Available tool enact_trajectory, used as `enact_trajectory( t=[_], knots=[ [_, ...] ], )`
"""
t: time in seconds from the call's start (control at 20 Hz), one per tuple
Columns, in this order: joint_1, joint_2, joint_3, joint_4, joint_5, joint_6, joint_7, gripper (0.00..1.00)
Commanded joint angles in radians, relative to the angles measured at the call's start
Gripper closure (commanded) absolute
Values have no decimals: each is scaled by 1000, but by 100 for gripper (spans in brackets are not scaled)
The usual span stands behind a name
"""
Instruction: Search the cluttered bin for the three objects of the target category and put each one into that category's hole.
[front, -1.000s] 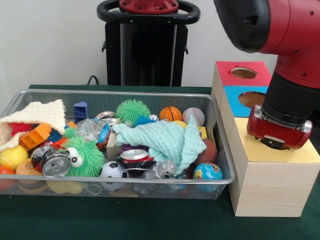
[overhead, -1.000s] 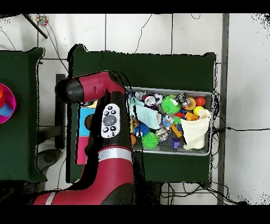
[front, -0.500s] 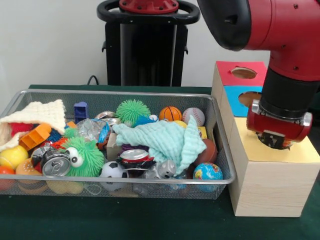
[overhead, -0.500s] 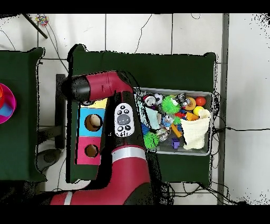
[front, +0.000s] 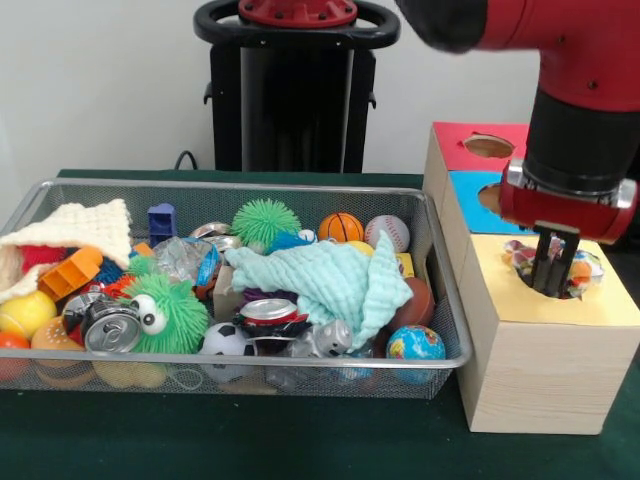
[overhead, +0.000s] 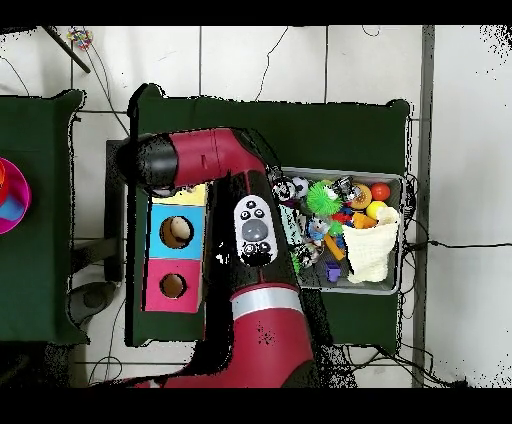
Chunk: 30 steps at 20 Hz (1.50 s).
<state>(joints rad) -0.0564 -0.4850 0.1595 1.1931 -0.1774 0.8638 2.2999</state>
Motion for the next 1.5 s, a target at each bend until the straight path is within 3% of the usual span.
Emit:
enact_trajectory(
  t=[0.05,0.4,0.6,0.95,1.5],
  knots=[
    [-54,-116,50,34,-36,124,-205,100],
    [-31,-147,6,16,-122,78,-178,100],
    [-39,-166,12,20,-131,96,-176,100],
    [-51,-109,44,45,-150,27,-159,100],
    [-33,-58,24,66,-227,-91,-94,100]
  ],
)
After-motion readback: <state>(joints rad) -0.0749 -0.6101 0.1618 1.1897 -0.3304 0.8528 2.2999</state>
